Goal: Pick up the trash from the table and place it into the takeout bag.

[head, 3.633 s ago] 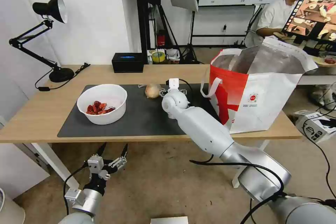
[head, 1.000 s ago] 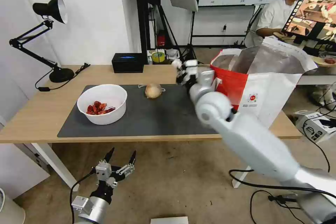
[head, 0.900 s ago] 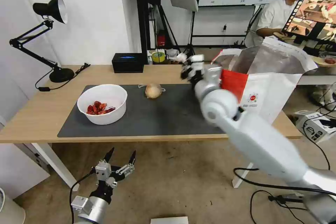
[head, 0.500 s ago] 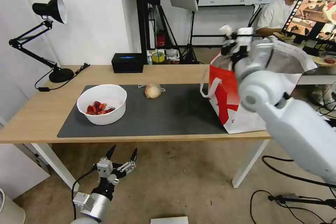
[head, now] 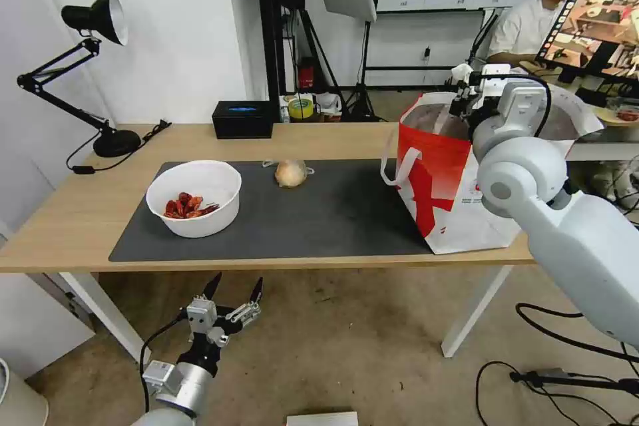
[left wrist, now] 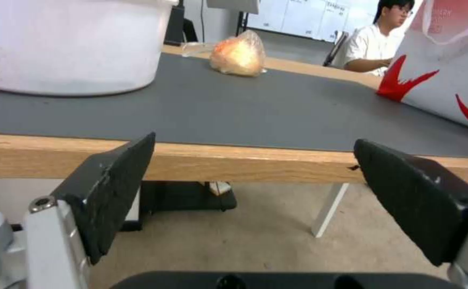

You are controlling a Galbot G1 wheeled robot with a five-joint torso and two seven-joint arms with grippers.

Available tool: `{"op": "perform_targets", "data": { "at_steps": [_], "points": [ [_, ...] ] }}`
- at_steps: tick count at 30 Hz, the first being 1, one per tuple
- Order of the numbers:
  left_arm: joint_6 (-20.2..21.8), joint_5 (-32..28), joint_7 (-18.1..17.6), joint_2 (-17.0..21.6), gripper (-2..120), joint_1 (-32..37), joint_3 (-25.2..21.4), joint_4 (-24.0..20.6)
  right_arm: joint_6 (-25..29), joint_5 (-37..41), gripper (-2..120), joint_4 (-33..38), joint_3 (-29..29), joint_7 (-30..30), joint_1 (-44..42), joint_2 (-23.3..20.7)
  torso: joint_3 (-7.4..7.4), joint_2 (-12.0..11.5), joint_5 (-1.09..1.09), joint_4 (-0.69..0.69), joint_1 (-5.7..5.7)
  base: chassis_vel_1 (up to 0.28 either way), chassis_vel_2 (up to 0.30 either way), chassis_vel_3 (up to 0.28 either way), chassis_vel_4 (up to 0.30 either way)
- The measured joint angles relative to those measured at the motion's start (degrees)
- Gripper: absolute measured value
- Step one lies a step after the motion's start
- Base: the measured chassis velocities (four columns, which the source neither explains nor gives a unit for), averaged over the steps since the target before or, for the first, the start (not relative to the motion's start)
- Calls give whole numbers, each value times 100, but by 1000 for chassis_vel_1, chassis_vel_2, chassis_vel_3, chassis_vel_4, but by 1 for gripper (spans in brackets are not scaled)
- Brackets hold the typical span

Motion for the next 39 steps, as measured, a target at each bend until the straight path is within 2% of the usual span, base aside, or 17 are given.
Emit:
{"op": "perform_targets", "data": {
  "at_steps": [7, 12, 13, 15, 17, 18, 19, 23, 25, 26, 29, 32, 34, 35, 36, 38, 39],
  "points": [
    [3, 3, 0, -25, 100, -2, 36, 0, -97, 89, 51, 8, 10, 61, -4, -59, 0, 0, 0, 0, 0, 0, 0, 0, 0],
    [9, 10, 0, -25, 100, 15, 39, -10, -121, 131, 73, 4, 34, 66, -77, -101, 0, 0, 0, 0, 0, 0, 0, 0, 0],
    [9, 10, 0, -25, 100, 15, 39, -10, -121, 131, 73, 4, 34, 66, -77, -101, 0, 0, 0, 0, 0, 0, 0, 0, 0],
    [9, 16, 0, -26, 100, 36, 36, -22, -122, 131, 83, 4, 38, 53, -94, -103, 0, 0, 1, 0, 0, 0, 0, 0, 0],
    [10, 20, 1, -28, 100, 48, 30, -38, -119, 131, 92, 16, 40, -31, -96, -103, 0, 0, 0, 0, 0, 0, 0, 0, 0],
    [10, 20, 1, -28, 100, 48, 30, -38, -119, 131, 92, 16, 40, -31, -96, -103, 0, 0, 0, 0, 0, 0, 0, 0, 0],
    [10, 21, 1, -28, 100, 50, 25, -49, -14, 145, 98, 42, 40, -258, -96, -104, 0, 0, 1, -1, 0, 0, 0, 0, 0],
    [12, 24, 1, -29, 100, 51, 23, -57, 253, 192, 100, 144, 7, -691, -95, -79, 0, 0, 0, -1, 0, 0, 0, 0, 0],
    [12, 34, 1, -42, 100, 52, 21, -58, 518, 221, 100, 280, -96, -1170, -89, 4, 0, 0, 0, 0, 0, 0, 0, 0, 0],
    [12, 34, 1, -42, 100, 52, 21, -58, 518, 221, 100, 280, -96, -1170, -89, 4, 0, 0, 0, 0, 0, 0, 0, 0, 0],
    [12, 41, 3, -68, 100, 60, 8, -58, 722, 279, 100, 553, -285, -1717, -149, 114, 0, 0, -1, 1, 0, 0, 0, 0, 0],
    [12, 41, 3, -69, 100, 63, 2, -59, 734, 287, 100, 603, -313, -1802, -176, 119, 0, 0, 0, 1, 0, 0, 0, 0, 0],
    [6, 42, 4, -71, 100, 74, -37, -68, 816, 289, 100, 833, -389, -2264, -369, 106, 0, 0, 0, 0, 0, 0, 0, 0, 0],
    [6, 42, 4, -71, 100, 74, -37, -68, 816, 289, 100, 833, -389, -2264, -369, 106, 0, 0, 0, 0, 0, 0, 0, 0, 0],
    [0, 41, 6, -73, 100, 84, -54, -72, 885, 231, 100, 1005, -387, -2673, -603, 55, 0, 0, 0, 1, 0, 0, 0, 0, 0],
    [-5, 40, 10, -75, 100, 89, -58, -74, 961, 54, 100, 1184, -340, -3068, -984, -30, 0, 0, 0, 0, 0, 0, 0, 0, 0],
    [-5, 40, 10, -75, 100, 89, -58, -74, 961, 54, 100, 1184, -340, -3068, -984, -30, 0, 0, 0, 0, 0, 0, 0, 0, 0]
  ]
}}
